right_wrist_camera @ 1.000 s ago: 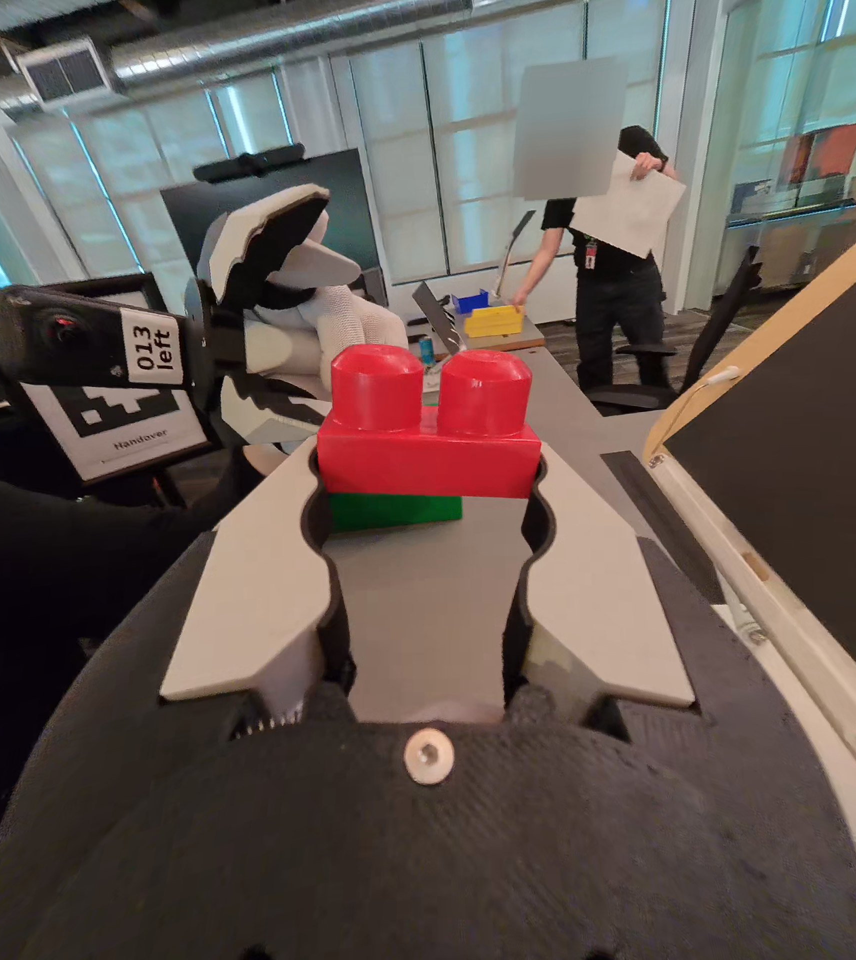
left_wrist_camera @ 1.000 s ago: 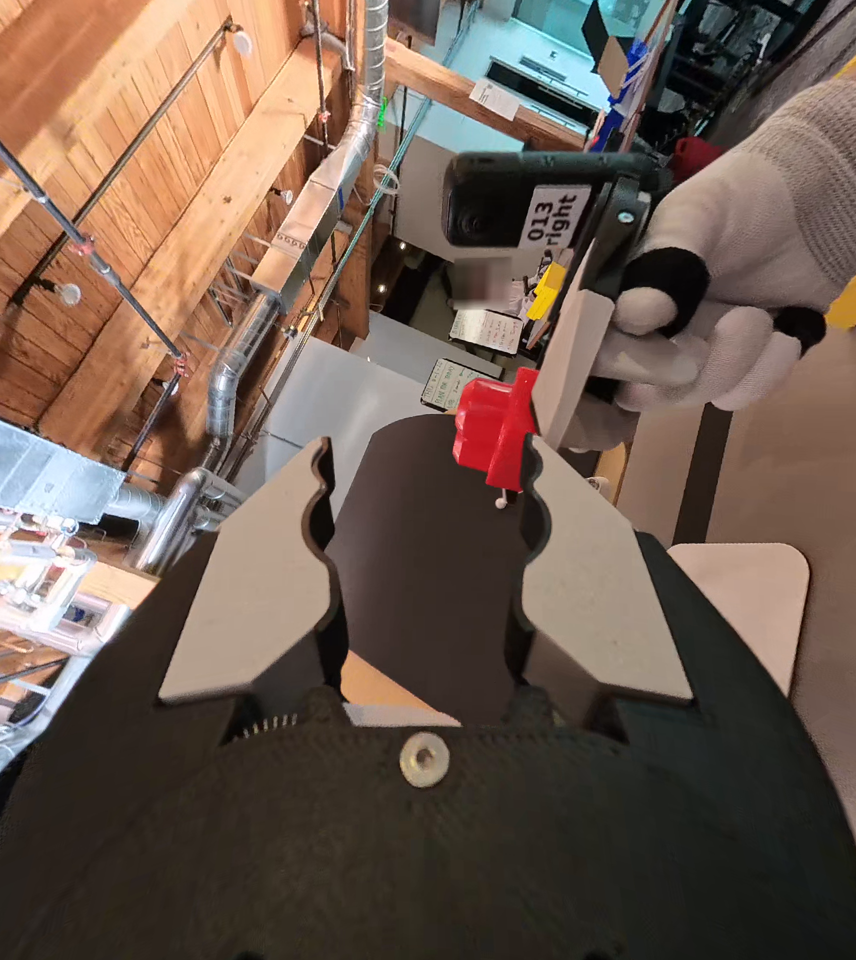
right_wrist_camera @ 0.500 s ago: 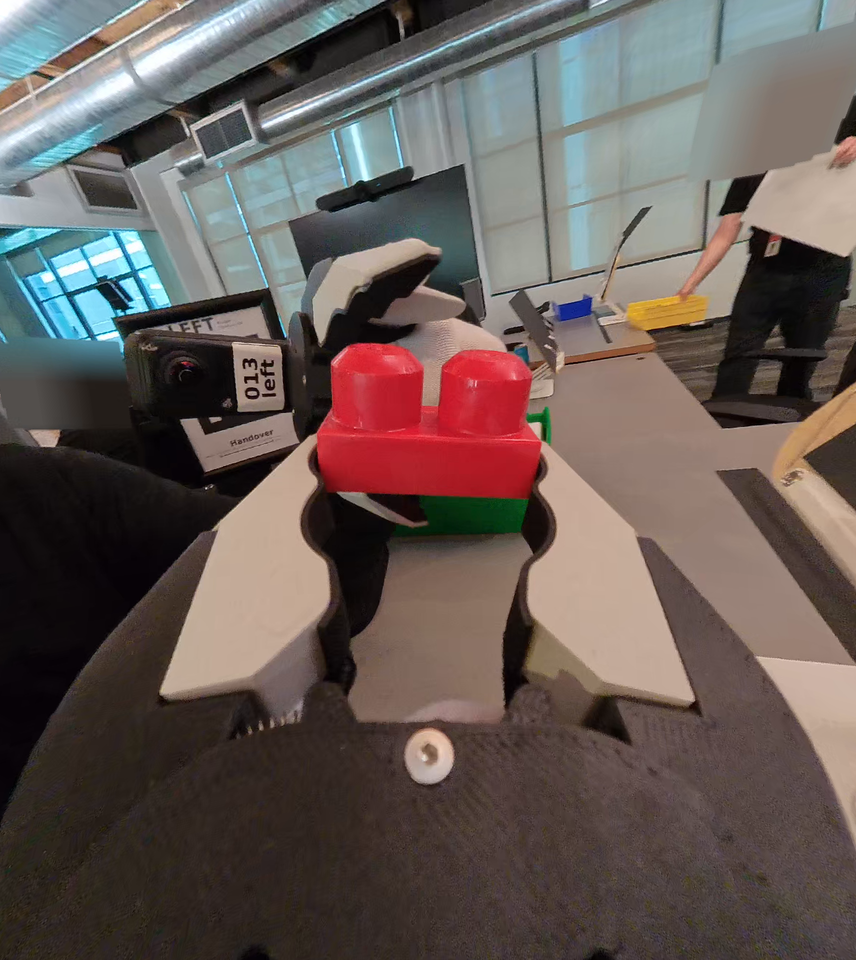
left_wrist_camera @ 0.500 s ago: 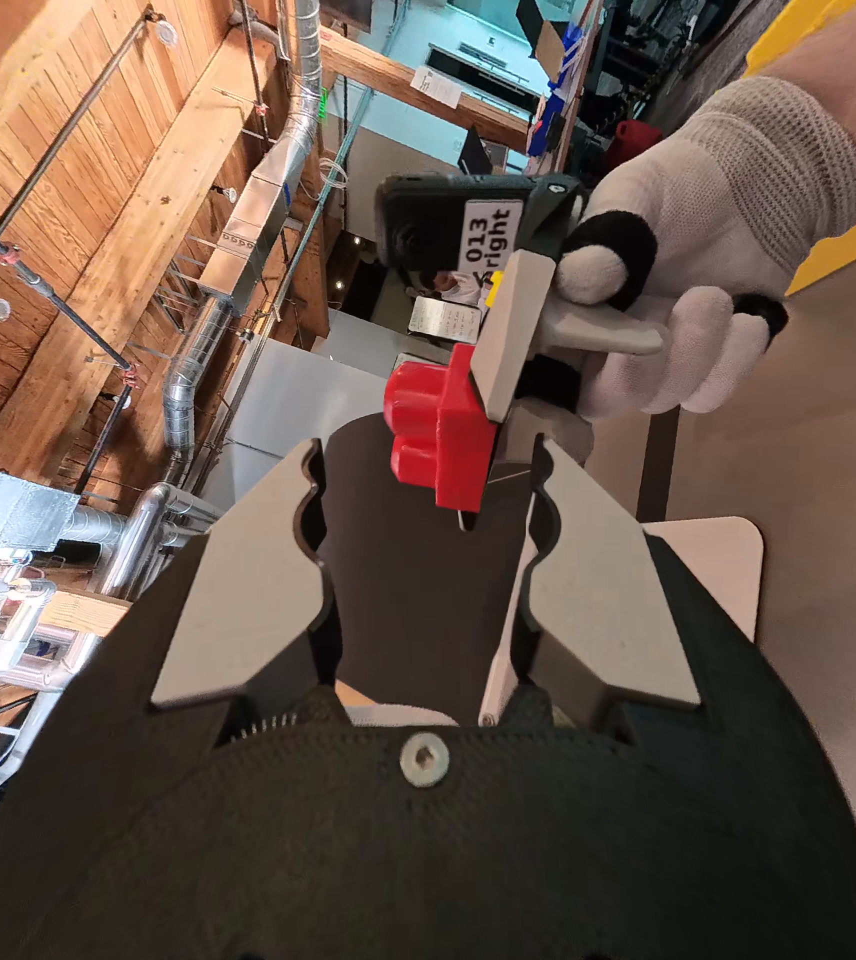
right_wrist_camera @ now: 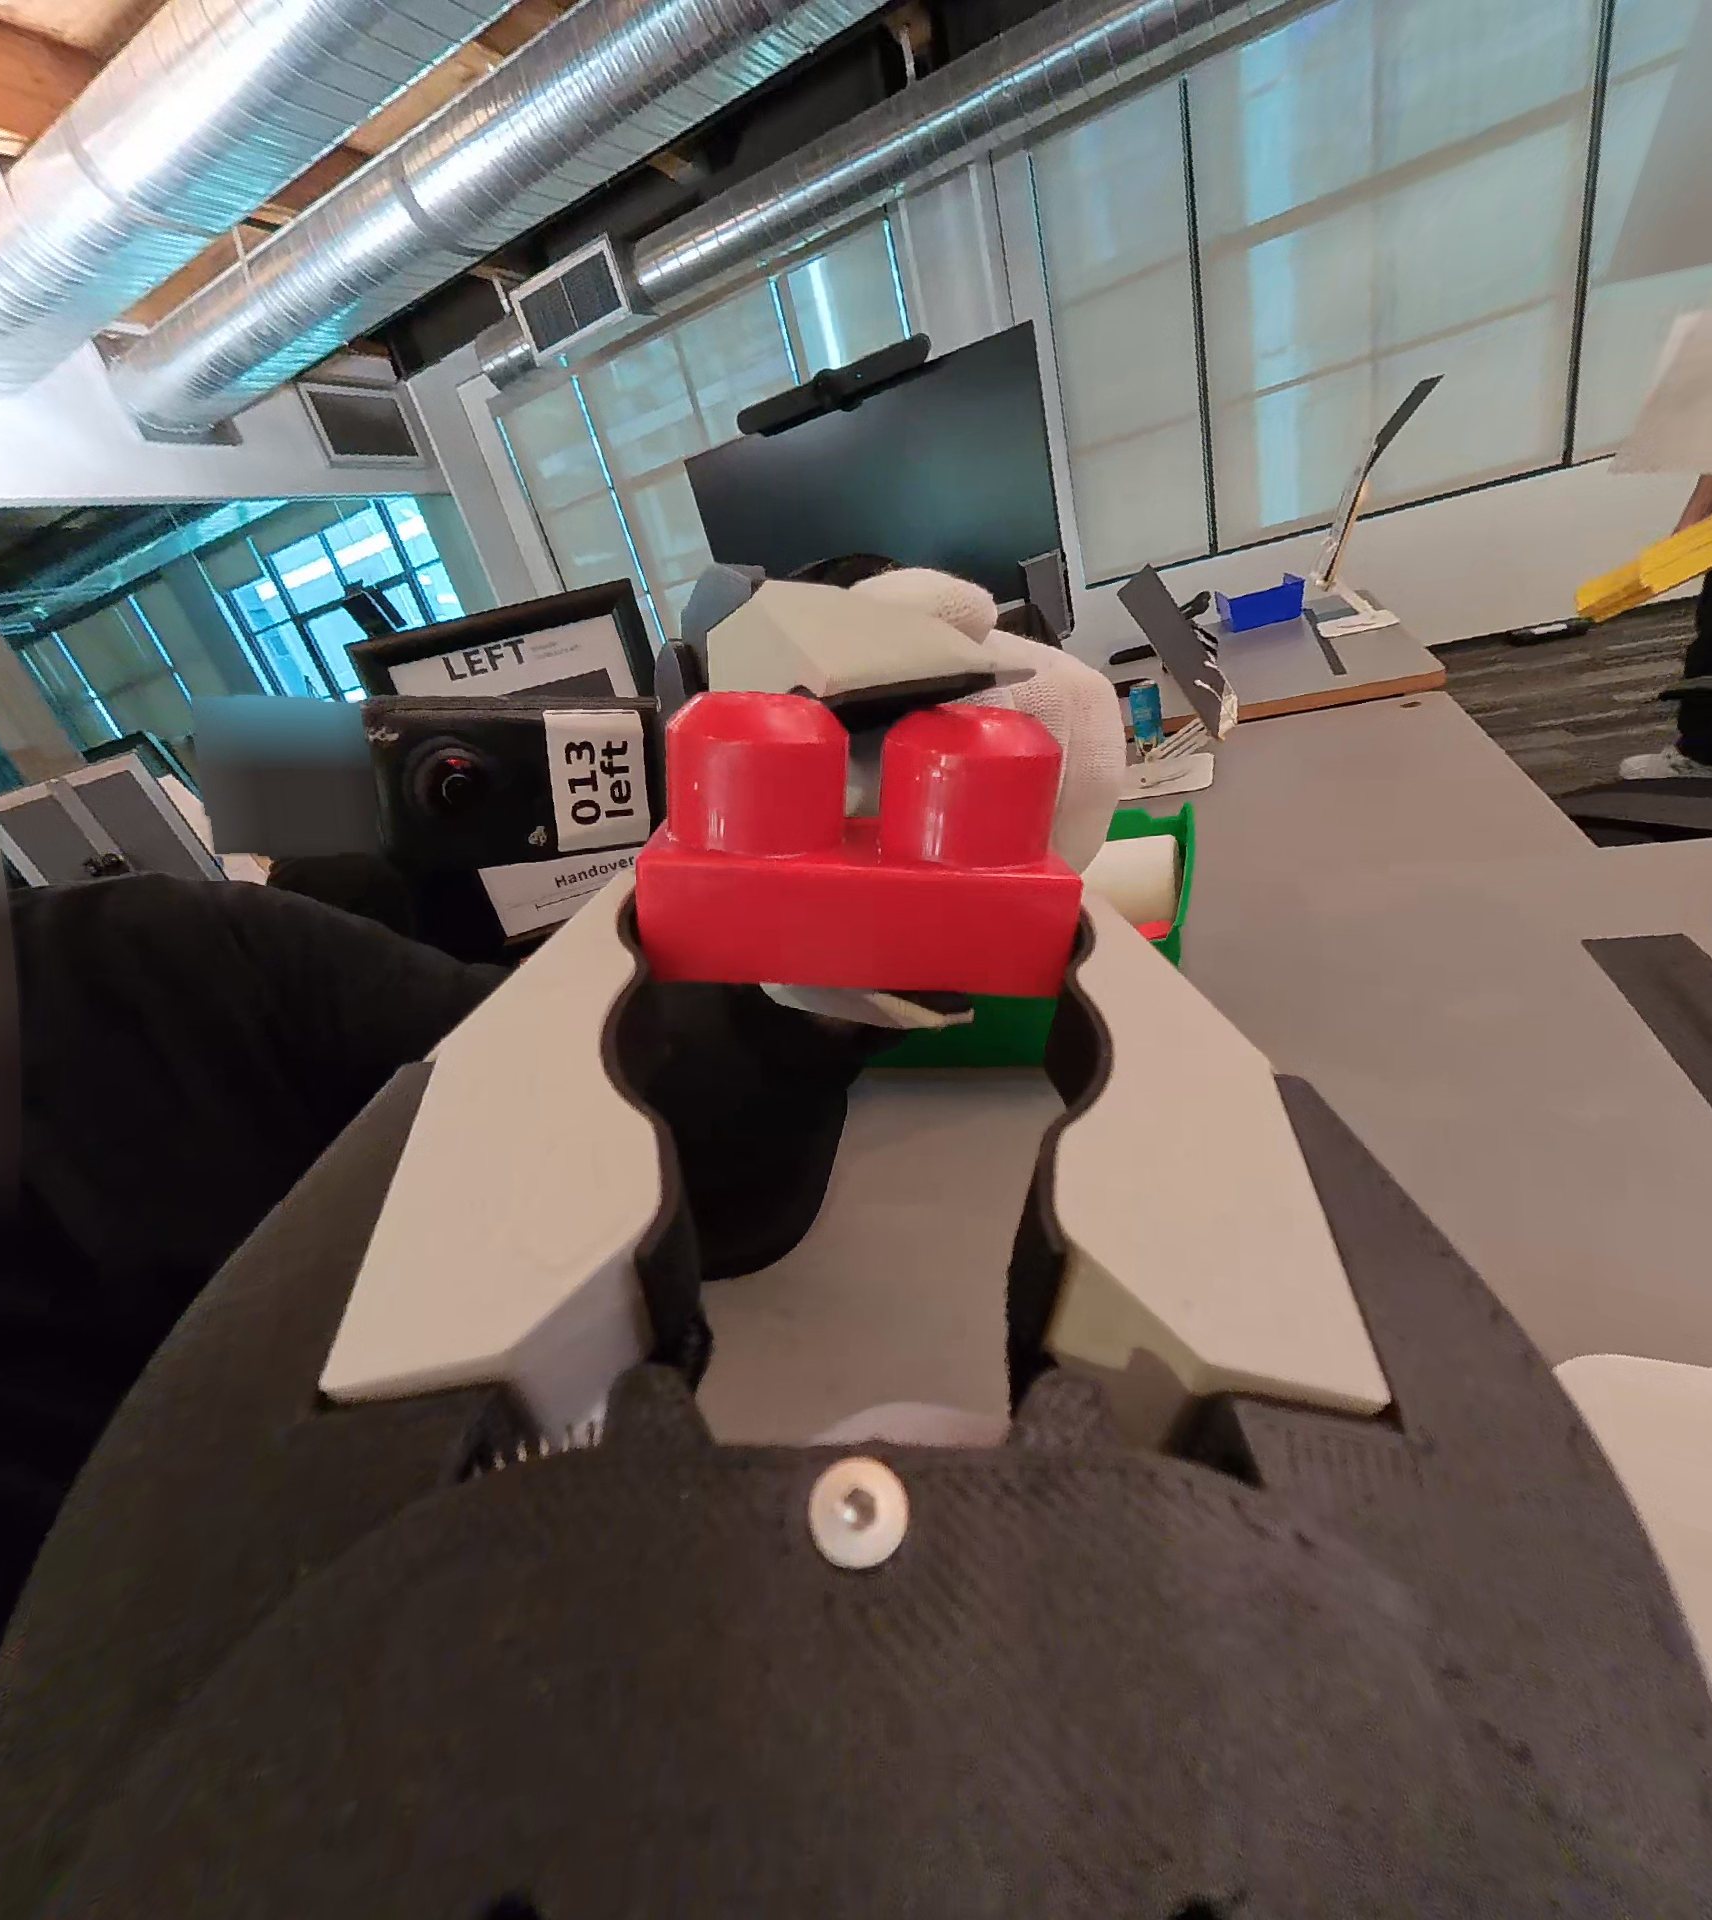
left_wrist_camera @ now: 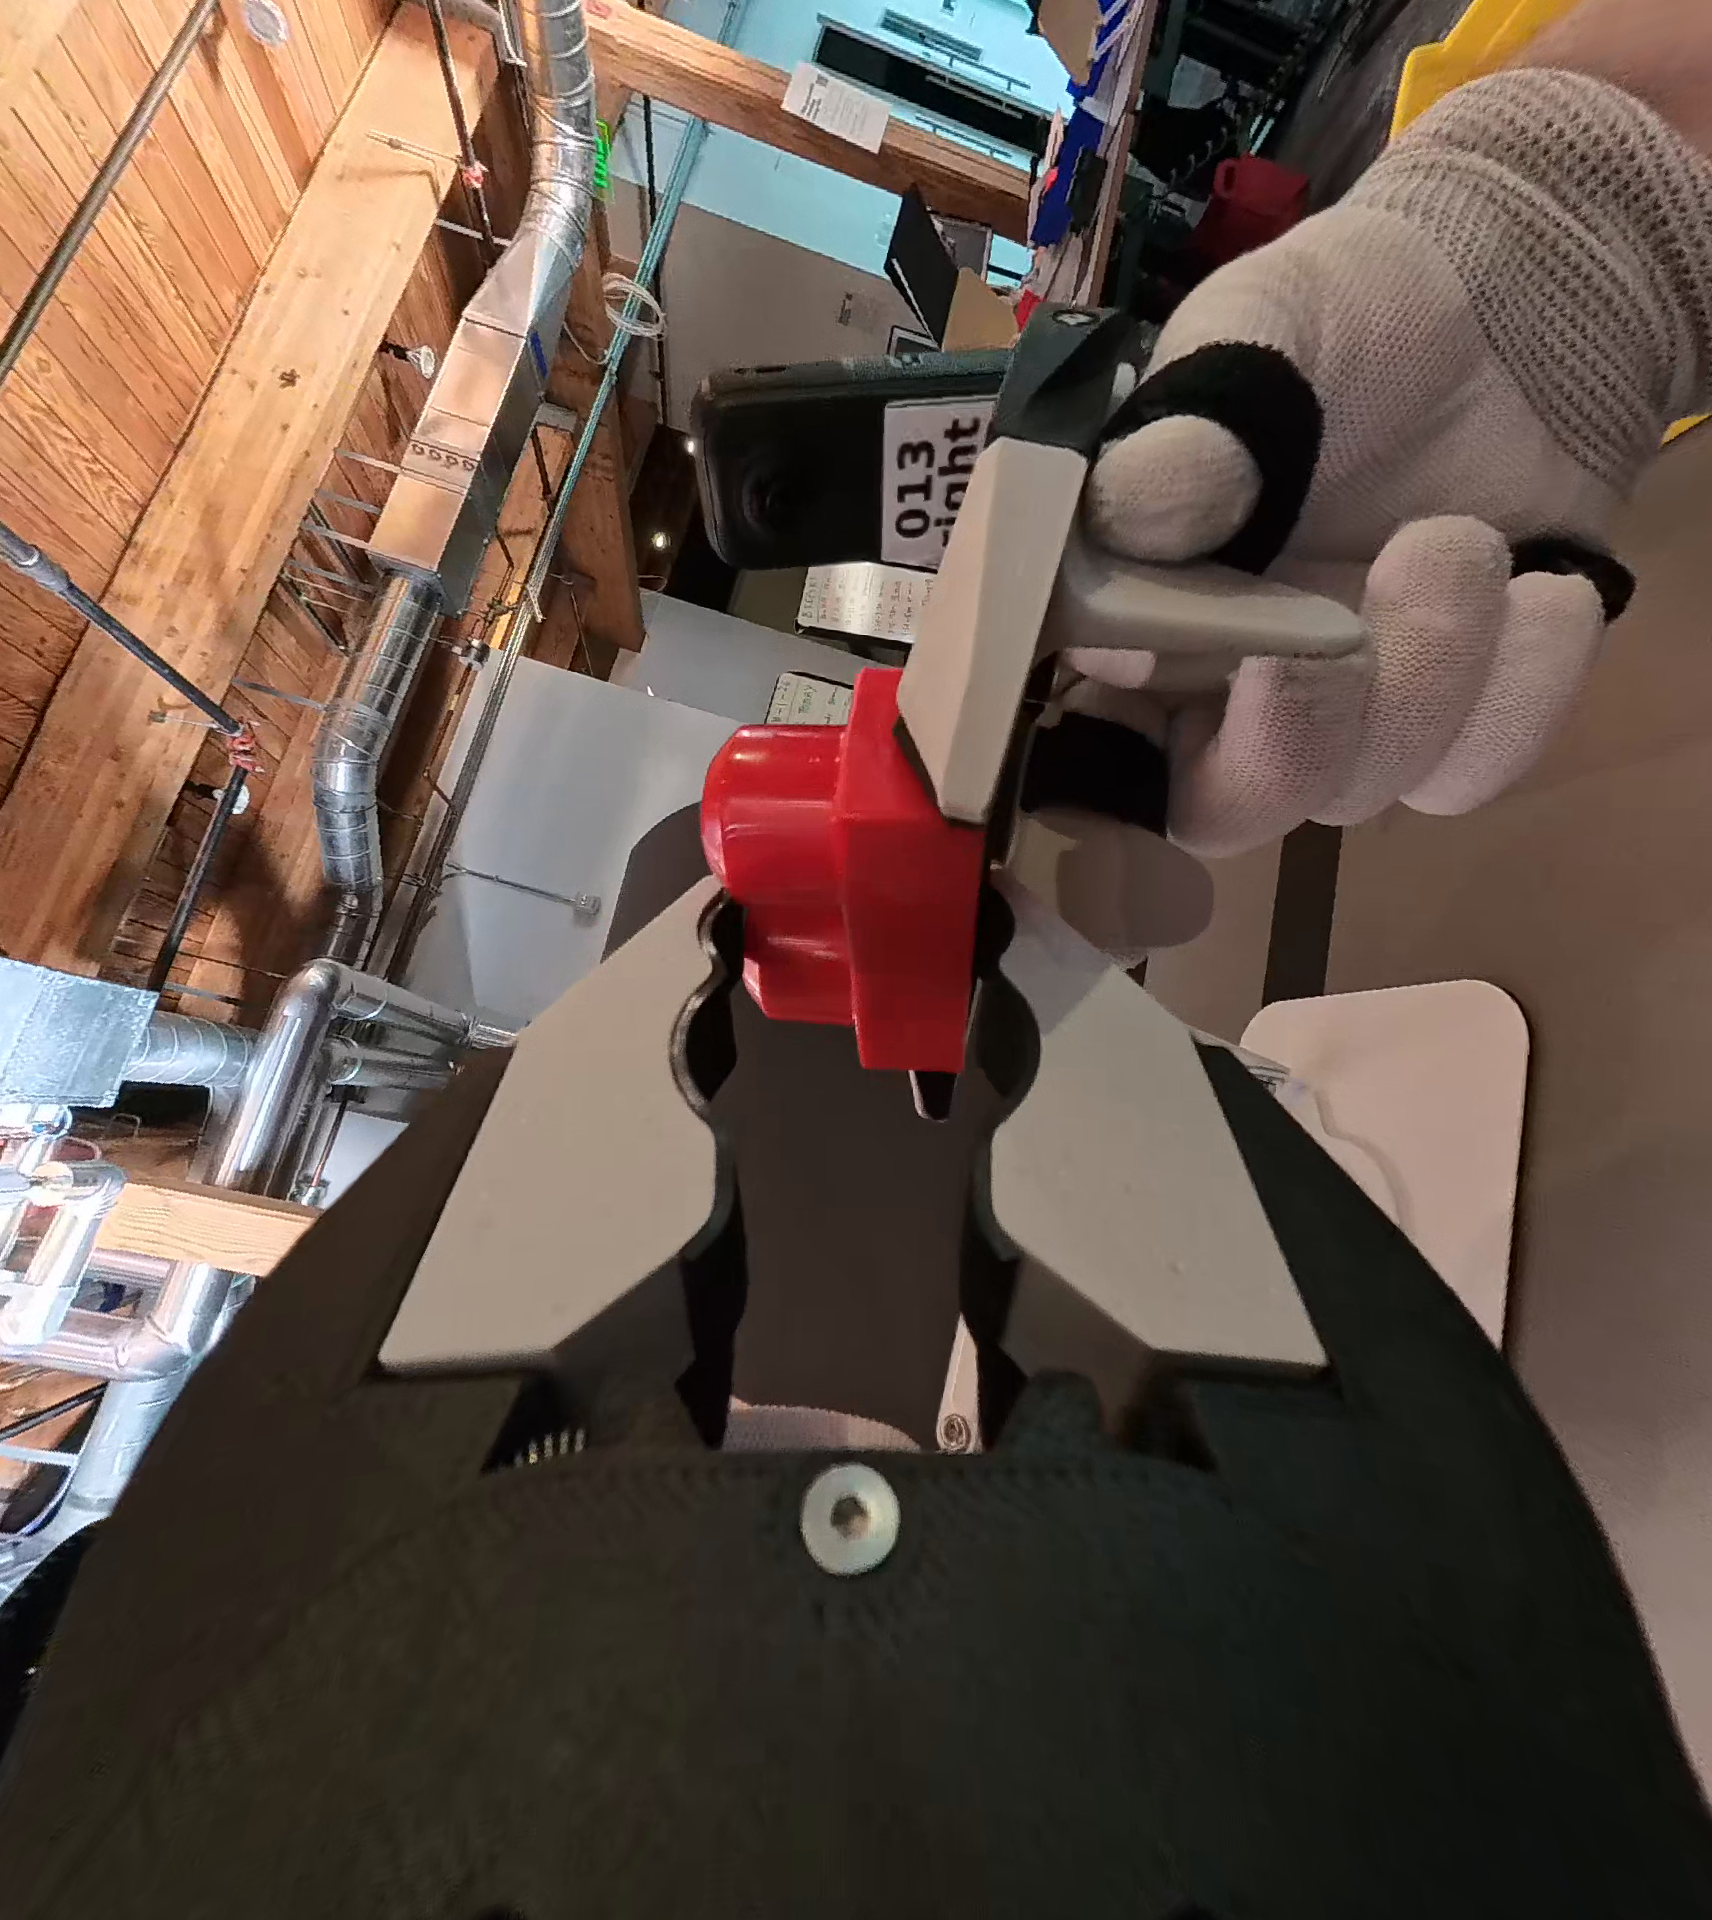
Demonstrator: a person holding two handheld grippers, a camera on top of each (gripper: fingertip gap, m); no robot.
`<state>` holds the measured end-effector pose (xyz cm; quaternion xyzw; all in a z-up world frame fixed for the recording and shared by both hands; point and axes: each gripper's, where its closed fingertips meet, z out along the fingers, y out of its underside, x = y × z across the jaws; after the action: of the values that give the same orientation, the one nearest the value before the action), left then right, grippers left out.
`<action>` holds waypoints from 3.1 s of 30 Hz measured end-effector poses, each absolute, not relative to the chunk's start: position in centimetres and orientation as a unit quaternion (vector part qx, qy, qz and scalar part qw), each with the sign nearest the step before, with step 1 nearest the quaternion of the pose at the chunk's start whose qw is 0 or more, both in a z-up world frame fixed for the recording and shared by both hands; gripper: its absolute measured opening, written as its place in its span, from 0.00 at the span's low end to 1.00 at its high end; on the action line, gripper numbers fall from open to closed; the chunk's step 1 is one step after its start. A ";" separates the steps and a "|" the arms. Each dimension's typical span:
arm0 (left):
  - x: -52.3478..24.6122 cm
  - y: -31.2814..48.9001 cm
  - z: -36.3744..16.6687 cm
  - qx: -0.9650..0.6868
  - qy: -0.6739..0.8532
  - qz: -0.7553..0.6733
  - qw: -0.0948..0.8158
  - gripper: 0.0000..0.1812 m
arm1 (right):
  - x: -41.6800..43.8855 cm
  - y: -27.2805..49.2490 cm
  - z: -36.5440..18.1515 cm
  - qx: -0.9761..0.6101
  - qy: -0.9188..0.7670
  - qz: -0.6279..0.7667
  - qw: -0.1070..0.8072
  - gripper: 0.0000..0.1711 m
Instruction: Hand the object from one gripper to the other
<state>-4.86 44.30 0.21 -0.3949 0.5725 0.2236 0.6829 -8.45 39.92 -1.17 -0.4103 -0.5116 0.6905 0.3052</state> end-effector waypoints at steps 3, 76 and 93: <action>-5.2 44.5 0.4 -0.400 0.565 0.223 0.687 0.23 | -8.8 40.2 -0.7 -0.410 -0.502 0.689 0.324 0.43; -1.7 42.5 -1.4 -0.394 0.617 0.236 0.639 0.47 | -5.9 40.4 -0.2 -0.458 -0.532 0.629 0.334 0.22; -1.8 41.9 -1.8 -0.408 0.629 0.194 0.632 0.44 | -6.5 40.2 -0.3 -0.455 -0.540 0.618 0.345 0.21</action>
<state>-1.83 41.90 -1.79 -0.4080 0.6292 0.1944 0.6324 -6.48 40.15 -0.29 -0.4552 -0.5399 0.6183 0.3450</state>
